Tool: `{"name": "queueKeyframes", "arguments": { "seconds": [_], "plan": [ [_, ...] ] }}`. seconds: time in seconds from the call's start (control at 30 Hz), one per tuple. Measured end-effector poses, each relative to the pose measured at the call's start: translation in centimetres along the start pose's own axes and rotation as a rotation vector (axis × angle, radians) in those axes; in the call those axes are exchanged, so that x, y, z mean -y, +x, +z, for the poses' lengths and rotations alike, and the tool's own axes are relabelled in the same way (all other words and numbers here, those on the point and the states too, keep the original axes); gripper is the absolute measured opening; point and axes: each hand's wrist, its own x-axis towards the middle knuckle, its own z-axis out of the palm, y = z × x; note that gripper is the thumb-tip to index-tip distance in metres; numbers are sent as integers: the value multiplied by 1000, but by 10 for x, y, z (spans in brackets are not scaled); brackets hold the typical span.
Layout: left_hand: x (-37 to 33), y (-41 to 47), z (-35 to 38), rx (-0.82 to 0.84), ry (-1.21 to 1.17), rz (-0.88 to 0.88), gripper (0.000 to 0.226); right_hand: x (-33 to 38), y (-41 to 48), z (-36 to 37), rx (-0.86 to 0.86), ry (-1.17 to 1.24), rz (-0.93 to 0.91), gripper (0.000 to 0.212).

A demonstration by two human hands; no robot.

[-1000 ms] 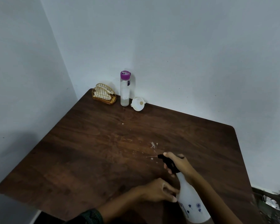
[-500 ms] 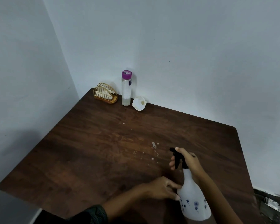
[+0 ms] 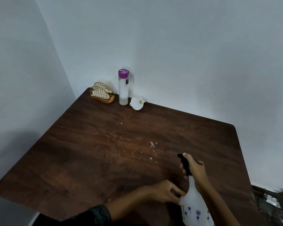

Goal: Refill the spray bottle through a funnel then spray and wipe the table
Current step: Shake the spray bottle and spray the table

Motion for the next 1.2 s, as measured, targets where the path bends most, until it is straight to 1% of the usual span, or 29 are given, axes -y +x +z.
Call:
{"name": "queueKeyframes", "arguments": {
  "seconds": [0.1, 0.17, 0.23, 0.3, 0.33, 0.4, 0.43, 0.47, 0.53, 0.6, 0.73, 0.87, 0.93, 1.0, 1.2],
  "plan": [
    [-4, -1, -4, 1, 1, 9, 42, 3, -1, -4, 55, 45, 23, 32],
    [-10, -2, -11, -58, 21, 21, 42, 15, 1, -7, 109, 103, 25, 32],
    [-11, -3, -28, -201, 55, 21, 42, 33, 9, -11, 147, 139, -44, 27],
    [-6, -5, -54, -387, 110, 1, 39, 55, 23, -15, 179, 139, -189, 23],
    [0, -8, -69, -482, 166, -16, 37, 65, 31, -15, 184, 138, -254, 22],
    [8, -18, -99, -665, 373, -68, 34, 86, 51, -13, 178, 165, -329, 24],
    [11, -23, -113, -733, 511, -111, 34, 97, 63, -11, 164, 191, -344, 26],
    [13, -29, -124, -764, 651, -168, 35, 106, 72, -7, 140, 206, -360, 26],
    [16, -38, -143, -774, 832, -279, 41, 125, 95, 2, 118, 244, -386, 21],
    [22, -44, -160, -745, 884, -391, 52, 140, 117, 14, 136, 307, -393, 14],
    [34, -52, -195, -671, 778, -581, 81, 164, 160, 40, 149, 364, -375, 25],
    [40, -50, -213, -548, 786, -701, 94, 179, 193, 62, 203, 449, -341, 27],
    [42, -48, -213, -525, 851, -738, 97, 182, 204, 71, 223, 468, -321, 27],
    [45, -46, -212, -545, 899, -736, 98, 184, 215, 79, 247, 466, -310, 27],
    [46, -47, -212, -574, 907, -706, 97, 182, 235, 90, 268, 426, -305, 27]
  ]
}}
